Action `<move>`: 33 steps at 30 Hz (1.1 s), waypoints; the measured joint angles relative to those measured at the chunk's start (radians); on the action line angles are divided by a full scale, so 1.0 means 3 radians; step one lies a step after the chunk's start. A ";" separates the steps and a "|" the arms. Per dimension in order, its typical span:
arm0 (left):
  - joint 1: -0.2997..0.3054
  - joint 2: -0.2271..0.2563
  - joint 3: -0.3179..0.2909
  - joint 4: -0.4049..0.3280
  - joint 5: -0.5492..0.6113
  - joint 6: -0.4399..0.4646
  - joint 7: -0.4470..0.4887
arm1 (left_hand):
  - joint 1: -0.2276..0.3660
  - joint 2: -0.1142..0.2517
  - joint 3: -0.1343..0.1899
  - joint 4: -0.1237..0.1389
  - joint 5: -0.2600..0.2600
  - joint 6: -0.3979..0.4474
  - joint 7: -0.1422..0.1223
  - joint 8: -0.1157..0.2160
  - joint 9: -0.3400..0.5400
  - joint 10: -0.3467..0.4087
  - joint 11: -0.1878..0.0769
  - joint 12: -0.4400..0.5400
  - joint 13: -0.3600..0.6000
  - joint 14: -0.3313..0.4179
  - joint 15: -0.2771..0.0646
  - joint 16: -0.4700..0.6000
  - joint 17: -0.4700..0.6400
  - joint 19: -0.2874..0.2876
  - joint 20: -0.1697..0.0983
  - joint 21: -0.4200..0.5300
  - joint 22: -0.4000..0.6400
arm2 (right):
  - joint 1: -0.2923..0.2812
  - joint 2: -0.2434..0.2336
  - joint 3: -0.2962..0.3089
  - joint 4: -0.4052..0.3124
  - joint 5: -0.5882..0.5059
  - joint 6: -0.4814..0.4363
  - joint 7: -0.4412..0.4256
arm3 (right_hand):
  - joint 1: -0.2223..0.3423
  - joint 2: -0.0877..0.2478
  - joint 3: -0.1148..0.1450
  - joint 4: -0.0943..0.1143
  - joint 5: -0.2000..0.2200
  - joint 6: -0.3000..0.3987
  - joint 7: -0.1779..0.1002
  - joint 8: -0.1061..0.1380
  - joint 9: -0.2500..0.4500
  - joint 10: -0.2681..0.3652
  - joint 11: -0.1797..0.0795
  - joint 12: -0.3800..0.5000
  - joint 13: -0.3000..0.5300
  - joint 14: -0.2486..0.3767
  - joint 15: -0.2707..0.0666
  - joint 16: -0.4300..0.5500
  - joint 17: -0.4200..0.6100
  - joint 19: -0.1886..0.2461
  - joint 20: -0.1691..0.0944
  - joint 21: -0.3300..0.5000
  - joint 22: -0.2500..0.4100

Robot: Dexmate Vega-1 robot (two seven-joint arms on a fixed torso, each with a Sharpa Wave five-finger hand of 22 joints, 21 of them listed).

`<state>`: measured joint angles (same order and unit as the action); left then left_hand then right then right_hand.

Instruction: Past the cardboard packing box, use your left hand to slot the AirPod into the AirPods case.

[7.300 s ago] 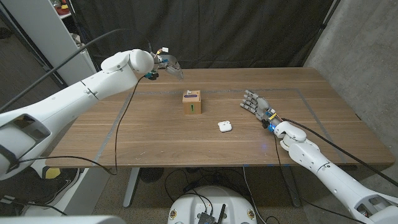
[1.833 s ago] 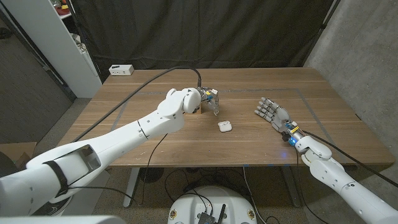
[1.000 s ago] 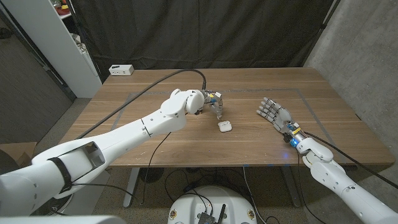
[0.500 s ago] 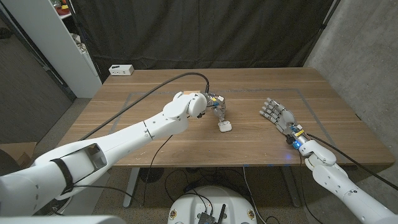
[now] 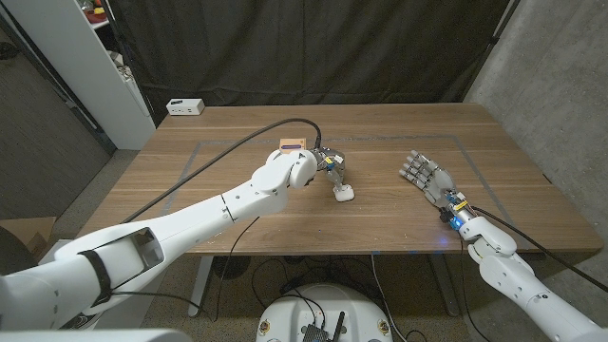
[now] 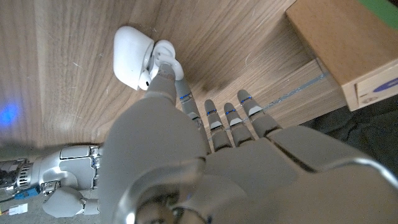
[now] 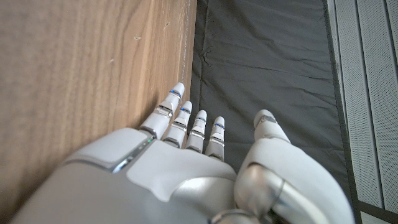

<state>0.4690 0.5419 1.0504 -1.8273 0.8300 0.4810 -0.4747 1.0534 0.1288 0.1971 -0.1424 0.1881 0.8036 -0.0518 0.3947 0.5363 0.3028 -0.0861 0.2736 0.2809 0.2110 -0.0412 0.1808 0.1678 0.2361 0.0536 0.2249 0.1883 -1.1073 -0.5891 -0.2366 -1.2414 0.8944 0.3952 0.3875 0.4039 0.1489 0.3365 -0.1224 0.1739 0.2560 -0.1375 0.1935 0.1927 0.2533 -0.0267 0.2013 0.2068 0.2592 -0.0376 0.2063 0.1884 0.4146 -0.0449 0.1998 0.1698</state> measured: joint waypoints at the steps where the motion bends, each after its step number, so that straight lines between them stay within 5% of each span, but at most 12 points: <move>1: 0.0006 -0.0001 -0.0006 0.0002 0.0000 -0.0002 0.0002 | 0.0000 0.0000 0.0000 0.0000 0.0000 0.0000 0.0000 0.0000 -0.0001 0.0010 -0.0010 0.0000 0.0000 0.0005 0.0005 0.0000 0.0000 0.0000 0.0000 0.0000 0.0000 | -0.0001 0.0000 0.0000 0.0000 0.0000 0.0001 0.0000 | 0.0000 0.0000 0.0000 0.0000 0.0000 0.0000 0.0000 0.0000 0.0000 0.0000 0.0000 0.0000 0.0000 0.0000 0.0000 0.0000 0.0000 0.0000 0.0000 0.0000 0.0000; 33: 0.0121 -0.0003 -0.0103 -0.0094 -0.0088 0.0018 -0.0013 | 0.0012 -0.0013 -0.0014 0.0014 -0.0001 0.0018 0.0008 -0.0028 0.0036 0.0033 0.0000 0.0000 0.0016 0.0036 0.0001 0.0000 0.0000 0.0000 0.0000 0.0000 0.0000 | -0.0032 0.0006 0.0009 0.0026 0.0019 -0.0017 0.0020 | 0.0000 0.0000 0.0000 0.0000 0.0000 0.0000 0.0000 0.0000 0.0000 0.0000 0.0000 0.0000 0.0016 0.0000 0.0000 0.0000 0.0000 0.0000 0.0000 -0.0014 0.0000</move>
<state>0.5052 0.5412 1.0196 -1.8554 0.8036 0.4863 -0.4785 1.0570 0.1250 0.1930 -0.1381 0.1878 0.8089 -0.0496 0.3864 0.5471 0.3127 -0.0861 0.2736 0.2857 0.2218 -0.0411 0.1808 0.1678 0.2362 0.0537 0.2249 0.1883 -1.1170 -0.5875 -0.2338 -1.2336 0.9001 0.3901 0.3934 0.4039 0.1489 0.3365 -0.1225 0.1739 0.2560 -0.1375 0.1935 0.1927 0.2533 -0.0267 0.2012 0.2117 0.2592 -0.0376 0.2063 0.1883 0.4146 -0.0449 0.1956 0.1698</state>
